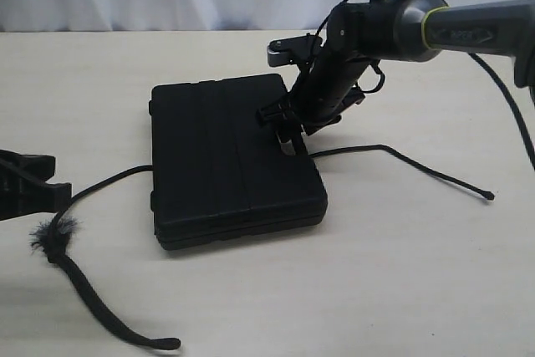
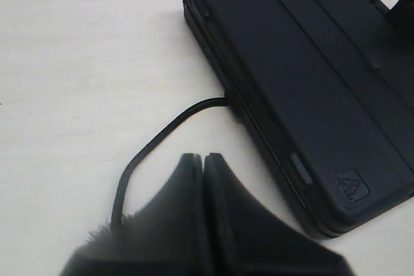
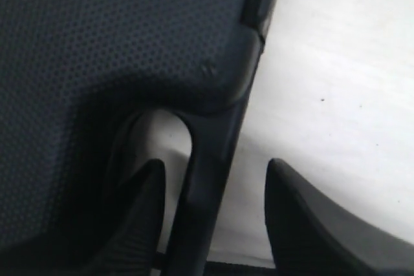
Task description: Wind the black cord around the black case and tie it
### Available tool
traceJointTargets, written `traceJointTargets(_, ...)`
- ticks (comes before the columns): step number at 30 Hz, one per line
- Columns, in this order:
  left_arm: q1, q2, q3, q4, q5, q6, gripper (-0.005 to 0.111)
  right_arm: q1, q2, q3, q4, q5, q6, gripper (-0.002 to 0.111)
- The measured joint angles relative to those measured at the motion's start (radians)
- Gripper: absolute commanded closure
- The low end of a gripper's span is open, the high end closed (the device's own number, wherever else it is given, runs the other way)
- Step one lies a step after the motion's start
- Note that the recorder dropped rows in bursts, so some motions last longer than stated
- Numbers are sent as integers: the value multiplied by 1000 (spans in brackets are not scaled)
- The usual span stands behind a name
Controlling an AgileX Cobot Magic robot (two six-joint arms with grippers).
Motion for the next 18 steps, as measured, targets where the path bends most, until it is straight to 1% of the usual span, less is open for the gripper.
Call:
traceJointTargets(1, 0, 0, 0, 0, 0, 0, 107, 0, 2, 0, 2, -2, 0, 71)
traceJointTargets(2, 0, 0, 0, 0, -1, 0, 107, 0, 2, 0, 4, -2, 0, 80)
traceJointTargets(3, 0, 0, 0, 0, -2, 0, 107, 0, 4, 0, 6, -2, 0, 99)
traceJointTargets(4, 0, 0, 0, 2, -4, 2, 107, 0, 8, 0, 23, -2, 2, 104)
traceJointTargets(6, 0, 0, 0, 4, -8, 4, 107, 3, 8, -6, 30, -11, 19, 104)
traceJointTargets(10, 0, 0, 0, 4, -8, 8, 107, 3, -51, -6, 5, 49, 19, 104)
traceJointTargets(16, 0, 0, 0, 4, -30, 12, 107, 3, -268, -6, -23, 167, 34, 104)
traceJointTargets(18, 0, 0, 2, 8, -59, 25, 107, 12, -317, -6, -36, 189, 41, 104)
